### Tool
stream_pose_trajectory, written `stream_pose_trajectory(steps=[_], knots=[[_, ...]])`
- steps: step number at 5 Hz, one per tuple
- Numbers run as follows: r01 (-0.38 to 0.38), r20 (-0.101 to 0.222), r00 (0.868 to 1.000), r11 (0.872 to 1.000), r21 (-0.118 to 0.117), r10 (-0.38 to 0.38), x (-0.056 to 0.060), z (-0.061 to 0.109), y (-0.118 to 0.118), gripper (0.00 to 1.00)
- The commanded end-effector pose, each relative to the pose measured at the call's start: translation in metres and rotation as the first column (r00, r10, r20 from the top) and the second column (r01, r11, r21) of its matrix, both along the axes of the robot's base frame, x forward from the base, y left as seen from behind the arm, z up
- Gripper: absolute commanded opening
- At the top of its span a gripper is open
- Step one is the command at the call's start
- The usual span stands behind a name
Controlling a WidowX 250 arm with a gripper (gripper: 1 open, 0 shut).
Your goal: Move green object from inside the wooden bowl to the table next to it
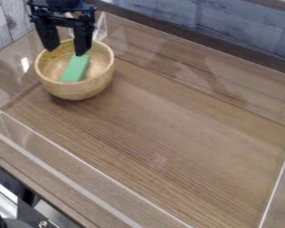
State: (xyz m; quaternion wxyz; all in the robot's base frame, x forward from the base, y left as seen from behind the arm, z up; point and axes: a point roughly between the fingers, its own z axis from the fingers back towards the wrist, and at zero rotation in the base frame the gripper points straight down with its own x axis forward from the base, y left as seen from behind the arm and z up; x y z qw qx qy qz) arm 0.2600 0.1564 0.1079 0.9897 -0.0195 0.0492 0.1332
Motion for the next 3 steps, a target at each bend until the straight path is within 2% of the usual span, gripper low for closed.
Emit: stream_pose_trajectory(steps=[1, 2, 3], knots=[[-0.017, 0.044, 0.999, 0.999, 0.035, 0.016, 0.009, 0.012, 0.016, 1.00], [-0.034, 0.035, 0.999, 0.999, 0.035, 0.033, 0.012, 0.006, 0.023, 1.00], [-0.055, 0.027, 0.998, 0.998, 0.034, 0.054, 0.021, -0.003, 0.023, 1.00]])
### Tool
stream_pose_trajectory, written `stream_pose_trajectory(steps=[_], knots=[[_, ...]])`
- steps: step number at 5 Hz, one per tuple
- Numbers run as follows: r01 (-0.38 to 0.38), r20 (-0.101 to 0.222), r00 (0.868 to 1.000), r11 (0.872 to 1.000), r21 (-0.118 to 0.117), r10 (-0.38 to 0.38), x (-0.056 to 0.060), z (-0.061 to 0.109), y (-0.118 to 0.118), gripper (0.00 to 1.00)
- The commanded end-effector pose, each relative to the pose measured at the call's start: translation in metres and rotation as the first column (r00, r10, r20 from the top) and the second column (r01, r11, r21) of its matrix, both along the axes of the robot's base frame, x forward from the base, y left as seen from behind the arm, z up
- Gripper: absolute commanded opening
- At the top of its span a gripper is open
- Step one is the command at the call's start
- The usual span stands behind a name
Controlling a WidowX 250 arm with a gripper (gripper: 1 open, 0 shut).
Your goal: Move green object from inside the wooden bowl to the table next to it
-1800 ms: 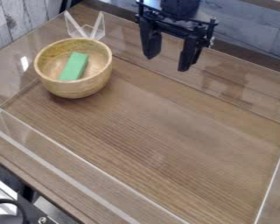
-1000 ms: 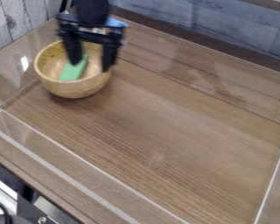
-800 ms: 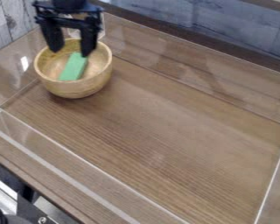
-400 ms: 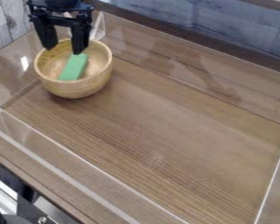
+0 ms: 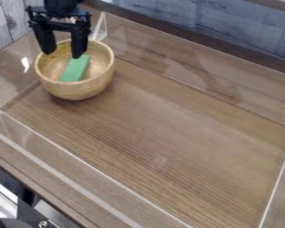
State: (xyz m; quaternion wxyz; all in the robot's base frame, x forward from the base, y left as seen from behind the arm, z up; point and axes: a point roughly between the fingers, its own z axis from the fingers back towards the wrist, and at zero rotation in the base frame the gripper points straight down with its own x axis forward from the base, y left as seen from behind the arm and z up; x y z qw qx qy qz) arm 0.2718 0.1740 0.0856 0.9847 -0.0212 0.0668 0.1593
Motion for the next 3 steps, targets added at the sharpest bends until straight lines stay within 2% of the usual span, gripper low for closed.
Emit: stream_pose_trajectory(steps=[1, 3], knots=[[-0.019, 0.057, 0.998, 0.999, 0.038, 0.017, 0.019, 0.013, 0.003, 1.00], [-0.008, 0.049, 0.999, 1.000, 0.030, 0.007, 0.019, -0.007, -0.012, 1.00]])
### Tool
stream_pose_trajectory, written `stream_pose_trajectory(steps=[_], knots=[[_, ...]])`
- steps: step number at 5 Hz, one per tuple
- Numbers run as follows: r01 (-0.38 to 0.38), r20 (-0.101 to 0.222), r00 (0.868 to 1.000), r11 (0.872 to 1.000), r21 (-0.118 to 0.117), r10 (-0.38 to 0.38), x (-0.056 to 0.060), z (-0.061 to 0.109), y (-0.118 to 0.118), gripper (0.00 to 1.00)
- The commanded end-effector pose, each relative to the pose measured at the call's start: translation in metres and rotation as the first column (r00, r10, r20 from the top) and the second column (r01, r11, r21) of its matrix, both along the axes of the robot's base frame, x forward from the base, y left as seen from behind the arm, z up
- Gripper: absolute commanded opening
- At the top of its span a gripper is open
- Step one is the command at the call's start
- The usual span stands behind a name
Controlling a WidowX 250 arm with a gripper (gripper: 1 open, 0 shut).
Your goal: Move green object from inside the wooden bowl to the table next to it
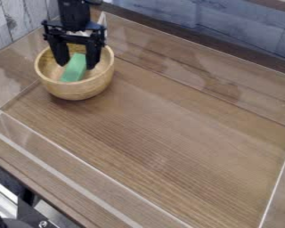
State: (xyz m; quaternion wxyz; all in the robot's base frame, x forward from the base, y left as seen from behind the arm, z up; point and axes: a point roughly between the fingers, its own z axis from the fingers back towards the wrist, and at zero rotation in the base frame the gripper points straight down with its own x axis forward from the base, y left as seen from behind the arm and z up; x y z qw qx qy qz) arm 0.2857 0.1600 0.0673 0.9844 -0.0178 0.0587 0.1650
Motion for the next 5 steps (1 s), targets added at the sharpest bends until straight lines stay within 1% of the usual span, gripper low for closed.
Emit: stream_pose_trajectory(steps=[1, 3, 5], knots=[[-0.020, 0.031, 0.999, 1.000, 0.019, 0.019, 0.010, 0.008, 0.003, 1.00], [-0.074, 0.032, 0.997, 0.997, 0.015, 0.074, 0.016, 0.005, 0.012, 1.00], [-0.032, 0.031, 0.999, 0.999, 0.005, 0.032, 0.022, -0.006, 0.021, 1.00]])
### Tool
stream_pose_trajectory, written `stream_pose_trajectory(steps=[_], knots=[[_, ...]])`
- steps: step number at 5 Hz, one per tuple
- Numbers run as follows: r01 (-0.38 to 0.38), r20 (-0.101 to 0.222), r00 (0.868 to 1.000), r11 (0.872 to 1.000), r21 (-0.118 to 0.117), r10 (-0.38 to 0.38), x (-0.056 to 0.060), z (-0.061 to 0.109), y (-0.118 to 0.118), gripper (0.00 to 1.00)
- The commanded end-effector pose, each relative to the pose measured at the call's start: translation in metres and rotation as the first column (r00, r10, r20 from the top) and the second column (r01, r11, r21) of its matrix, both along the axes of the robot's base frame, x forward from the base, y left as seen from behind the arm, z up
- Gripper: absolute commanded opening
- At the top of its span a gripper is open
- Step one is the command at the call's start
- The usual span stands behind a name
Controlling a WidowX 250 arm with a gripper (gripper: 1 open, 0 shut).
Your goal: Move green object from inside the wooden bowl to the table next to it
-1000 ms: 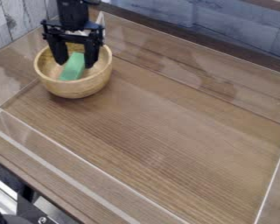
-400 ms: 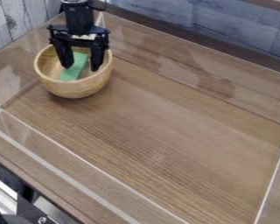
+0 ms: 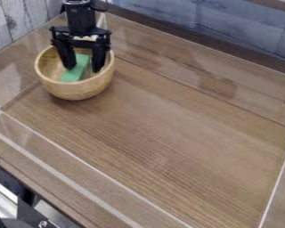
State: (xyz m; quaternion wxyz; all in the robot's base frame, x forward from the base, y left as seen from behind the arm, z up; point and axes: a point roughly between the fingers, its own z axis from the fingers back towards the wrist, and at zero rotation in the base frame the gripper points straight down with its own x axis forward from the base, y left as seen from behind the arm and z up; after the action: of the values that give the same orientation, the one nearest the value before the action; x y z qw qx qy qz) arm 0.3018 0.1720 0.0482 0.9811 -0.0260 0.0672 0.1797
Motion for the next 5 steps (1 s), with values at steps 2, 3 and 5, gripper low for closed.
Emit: stream_pose_trajectory(steps=[2, 3, 5], knots=[[-0.013, 0.046, 0.999, 1.000, 0.016, 0.013, 0.014, 0.013, 0.021, 1.00], [-0.003, 0.043, 0.999, 1.000, 0.013, 0.002, 0.024, 0.008, 0.020, 1.00], [-0.109, 0.050, 0.993, 0.994, 0.003, 0.109, 0.016, -0.007, 0.003, 0.00]])
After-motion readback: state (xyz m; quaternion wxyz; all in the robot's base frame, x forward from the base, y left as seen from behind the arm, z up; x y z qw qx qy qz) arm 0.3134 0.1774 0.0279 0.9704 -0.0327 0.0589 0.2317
